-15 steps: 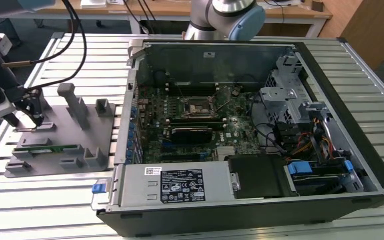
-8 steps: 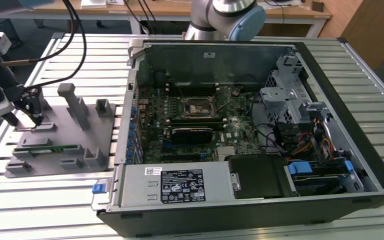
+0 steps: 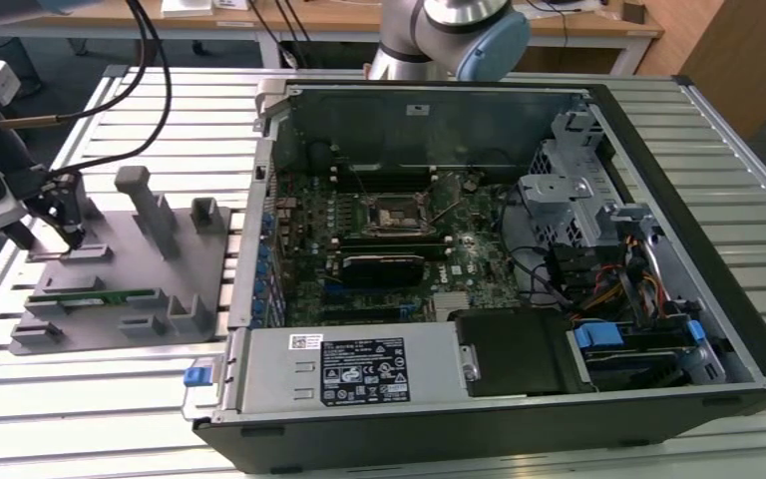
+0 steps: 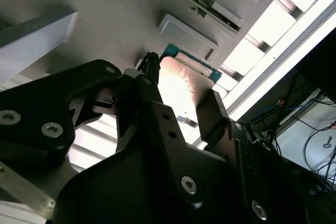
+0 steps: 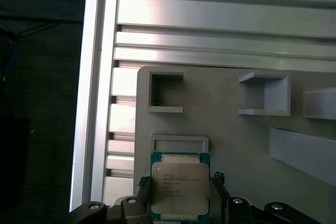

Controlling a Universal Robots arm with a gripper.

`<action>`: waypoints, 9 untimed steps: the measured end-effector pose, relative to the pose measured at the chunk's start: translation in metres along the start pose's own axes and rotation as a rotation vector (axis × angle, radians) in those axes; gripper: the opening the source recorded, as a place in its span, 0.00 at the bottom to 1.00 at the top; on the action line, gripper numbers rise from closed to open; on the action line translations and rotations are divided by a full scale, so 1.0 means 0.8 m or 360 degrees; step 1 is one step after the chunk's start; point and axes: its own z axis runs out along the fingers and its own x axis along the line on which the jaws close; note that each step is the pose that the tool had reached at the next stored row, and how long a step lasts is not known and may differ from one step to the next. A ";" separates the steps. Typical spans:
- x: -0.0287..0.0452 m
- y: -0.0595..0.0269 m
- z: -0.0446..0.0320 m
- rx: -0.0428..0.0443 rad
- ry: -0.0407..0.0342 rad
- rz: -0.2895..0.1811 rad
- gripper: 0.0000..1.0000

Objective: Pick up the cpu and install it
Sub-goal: 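Pick up the cpu and move it towards the insertion slot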

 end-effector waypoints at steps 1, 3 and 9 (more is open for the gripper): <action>0.0000 0.000 -0.0007 0.0000 0.0000 0.0000 0.53; 0.0000 0.000 -0.0020 0.0000 0.0000 0.0000 0.53; 0.0001 0.000 -0.0053 0.0000 0.0000 0.0000 0.53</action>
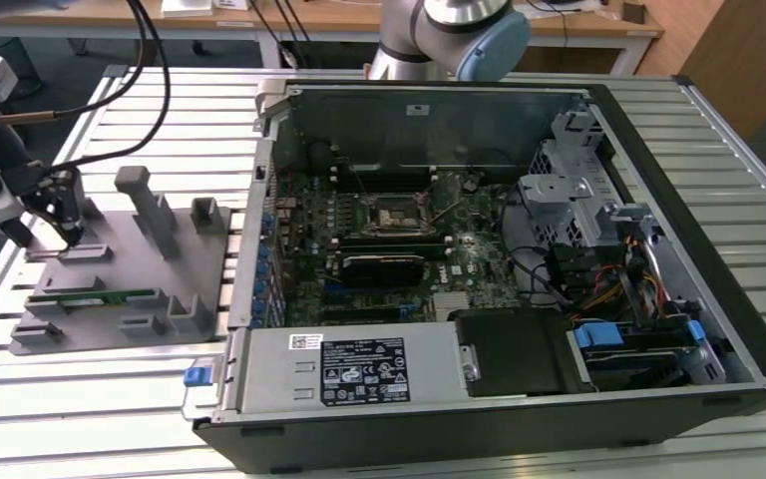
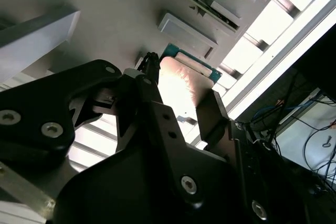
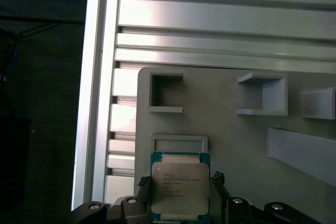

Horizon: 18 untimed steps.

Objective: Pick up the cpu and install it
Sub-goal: 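Pick up the cpu and move it towards the insertion slot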

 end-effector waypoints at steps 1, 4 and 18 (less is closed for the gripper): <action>0.0000 0.000 -0.0005 0.0000 0.0000 0.0000 0.53; 0.0000 0.000 -0.0022 0.0000 0.0000 0.0000 0.53; 0.0002 0.001 -0.0108 0.0000 0.0000 0.0000 0.53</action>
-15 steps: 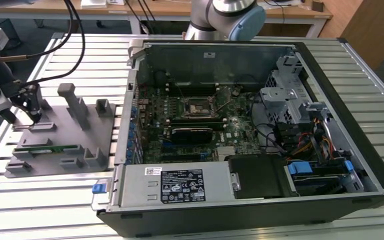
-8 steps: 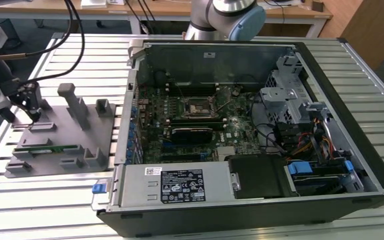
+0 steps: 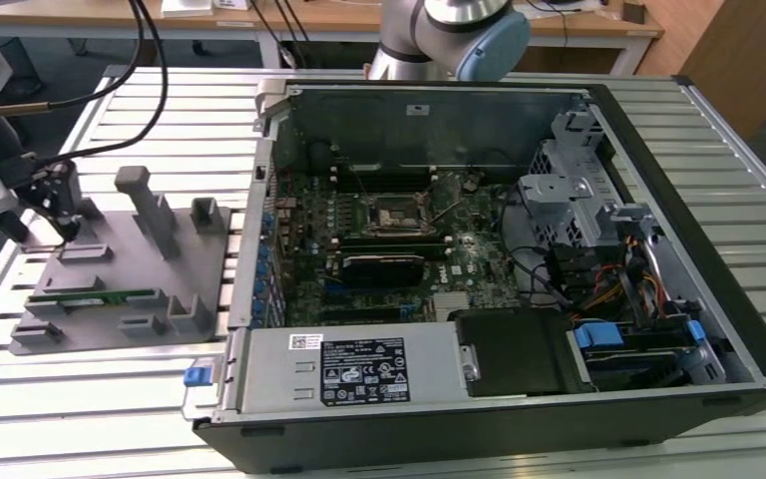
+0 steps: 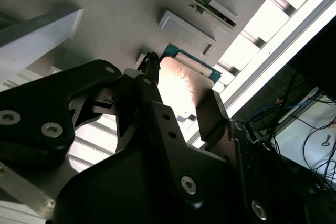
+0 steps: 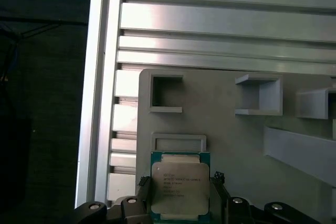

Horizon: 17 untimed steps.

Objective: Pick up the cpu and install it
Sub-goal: 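Pick up the cpu and move it towards the insertion slot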

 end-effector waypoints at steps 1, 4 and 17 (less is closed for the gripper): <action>0.0000 0.000 -0.0007 0.0000 0.0000 0.0000 0.53; 0.0000 0.000 -0.0025 0.0000 0.0000 0.0000 0.53; 0.0003 0.001 -0.0116 0.0000 0.0000 0.0000 0.53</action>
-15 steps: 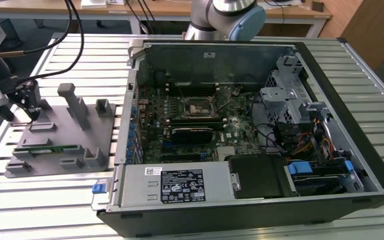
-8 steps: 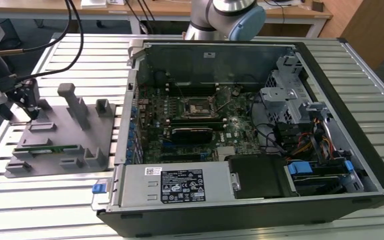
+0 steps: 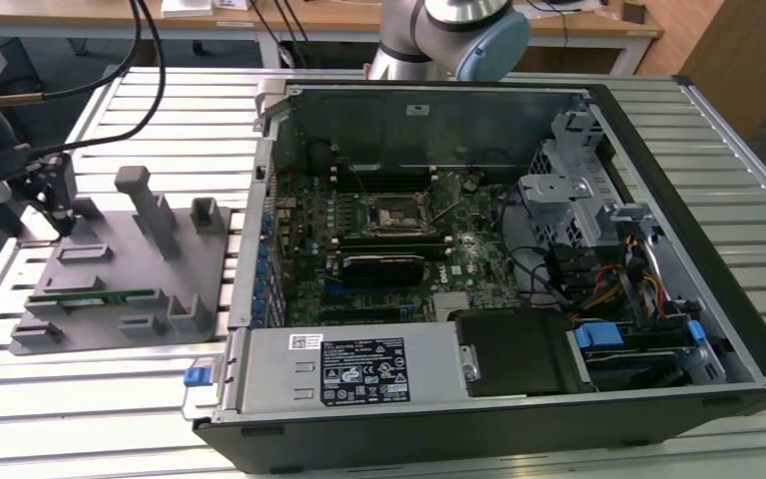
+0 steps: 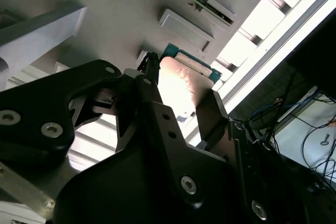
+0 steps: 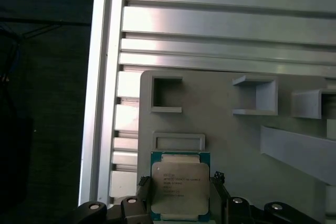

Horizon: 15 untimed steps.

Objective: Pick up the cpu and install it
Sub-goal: 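Pick up the cpu and move it towards the insertion slot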

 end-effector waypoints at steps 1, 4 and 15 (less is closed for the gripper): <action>0.0000 0.000 -0.0013 0.0000 0.0000 0.0000 0.53; 0.0001 0.000 -0.0052 0.0000 0.0000 0.0000 0.53; 0.0003 0.000 -0.0161 0.0000 0.0000 0.0000 0.53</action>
